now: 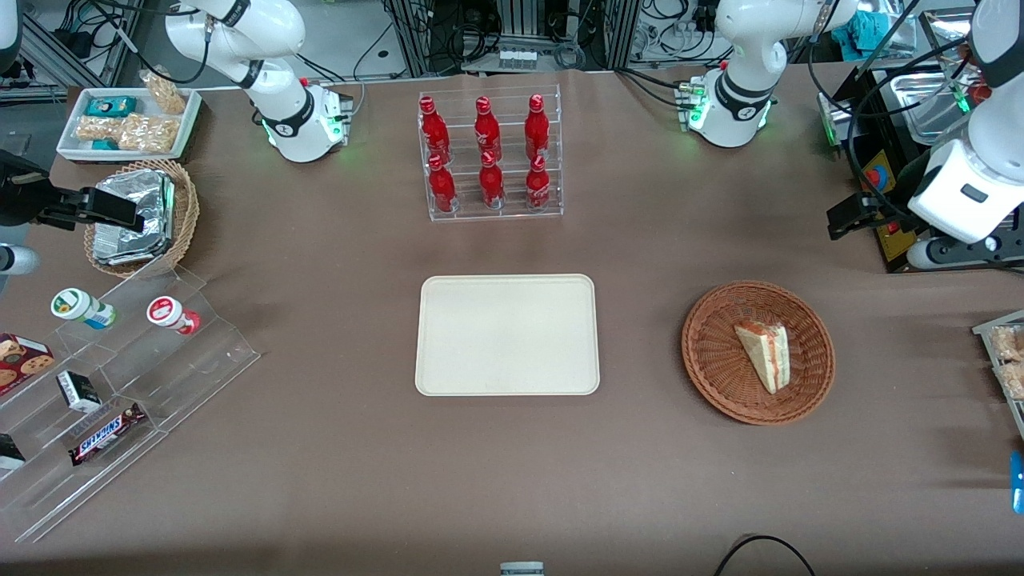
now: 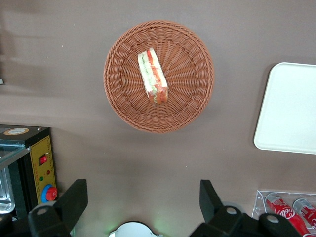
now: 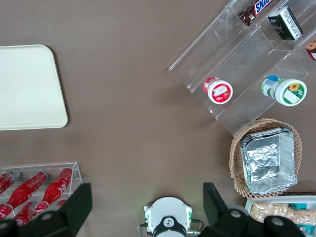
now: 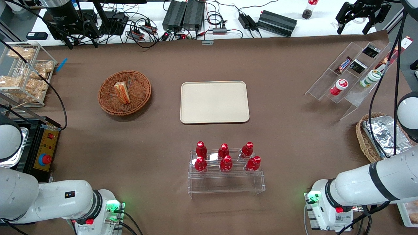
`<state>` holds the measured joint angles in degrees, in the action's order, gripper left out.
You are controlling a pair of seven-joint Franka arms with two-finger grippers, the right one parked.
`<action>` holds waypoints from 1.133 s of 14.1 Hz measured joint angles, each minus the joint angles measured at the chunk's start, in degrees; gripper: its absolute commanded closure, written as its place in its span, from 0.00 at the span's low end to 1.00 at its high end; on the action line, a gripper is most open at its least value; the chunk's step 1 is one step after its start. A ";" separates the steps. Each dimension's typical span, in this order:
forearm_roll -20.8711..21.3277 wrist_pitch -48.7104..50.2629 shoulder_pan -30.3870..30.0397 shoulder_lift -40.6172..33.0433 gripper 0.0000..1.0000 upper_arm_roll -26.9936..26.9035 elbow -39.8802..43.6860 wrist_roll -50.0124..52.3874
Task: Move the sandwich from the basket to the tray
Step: 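Move the left gripper down over the wrapped sandwich in the wicker basket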
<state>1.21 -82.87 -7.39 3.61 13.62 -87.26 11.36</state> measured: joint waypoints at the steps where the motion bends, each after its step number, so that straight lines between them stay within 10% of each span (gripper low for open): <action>1: 0.00 -0.01 -0.37 0.72 0.00 -0.02 -0.20 0.00; 16: -0.32 -31.18 -1.06 10.00 0.00 0.01 -21.85 17.78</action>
<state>0.89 -114.04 -8.45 13.61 13.63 -109.10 29.15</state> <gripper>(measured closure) 0.000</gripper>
